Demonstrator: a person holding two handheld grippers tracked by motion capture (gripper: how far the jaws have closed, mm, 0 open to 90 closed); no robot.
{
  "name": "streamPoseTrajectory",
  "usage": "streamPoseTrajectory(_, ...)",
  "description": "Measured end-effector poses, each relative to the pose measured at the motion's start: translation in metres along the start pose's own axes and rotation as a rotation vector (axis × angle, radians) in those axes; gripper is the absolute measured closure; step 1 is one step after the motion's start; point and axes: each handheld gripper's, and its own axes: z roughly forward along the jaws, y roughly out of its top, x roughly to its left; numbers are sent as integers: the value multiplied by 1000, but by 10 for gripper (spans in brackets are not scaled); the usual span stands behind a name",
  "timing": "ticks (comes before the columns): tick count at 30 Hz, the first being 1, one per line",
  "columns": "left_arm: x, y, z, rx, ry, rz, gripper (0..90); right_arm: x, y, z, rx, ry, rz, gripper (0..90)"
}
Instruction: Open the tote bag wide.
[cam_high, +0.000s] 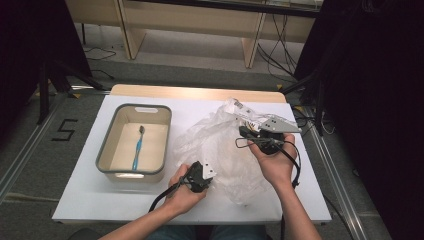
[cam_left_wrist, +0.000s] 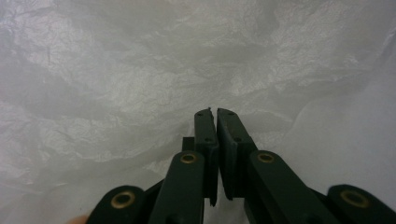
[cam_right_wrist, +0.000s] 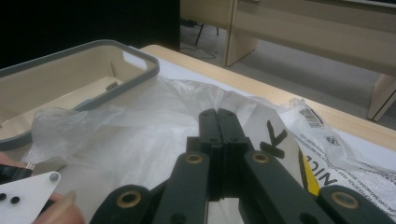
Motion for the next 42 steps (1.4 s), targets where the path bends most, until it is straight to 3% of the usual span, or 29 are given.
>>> streamPoseTrajectory(6,1,3,-9,-27,2,-4,785,0,0,0,1,3,4,900)
streamPoseTrajectory(12,6,10,-34,-86,8,-8,690,-1,-1,0,1,1,6,900)
streamPoseTrajectory(13,7,11,-36,-95,4,-10,627,-1,-1,0,1,0,6,900)
streamPoseTrajectory(16,8,15,-47,-103,-5,-1,572,-1,-1,0,0,-2,7,900)
streamPoseTrajectory(18,9,18,-53,-100,-6,7,477,-1,-1,0,1,-3,7,900)
streamPoseTrajectory(21,11,19,-57,-101,-7,-7,409,-1,-1,-1,1,-1,7,900)
streamPoseTrajectory(30,22,25,-74,-122,0,-41,341,-2,-1,-1,1,-2,12,900)
streamPoseTrajectory(42,40,27,-93,-144,29,-82,326,-1,-2,-1,2,-1,14,900)
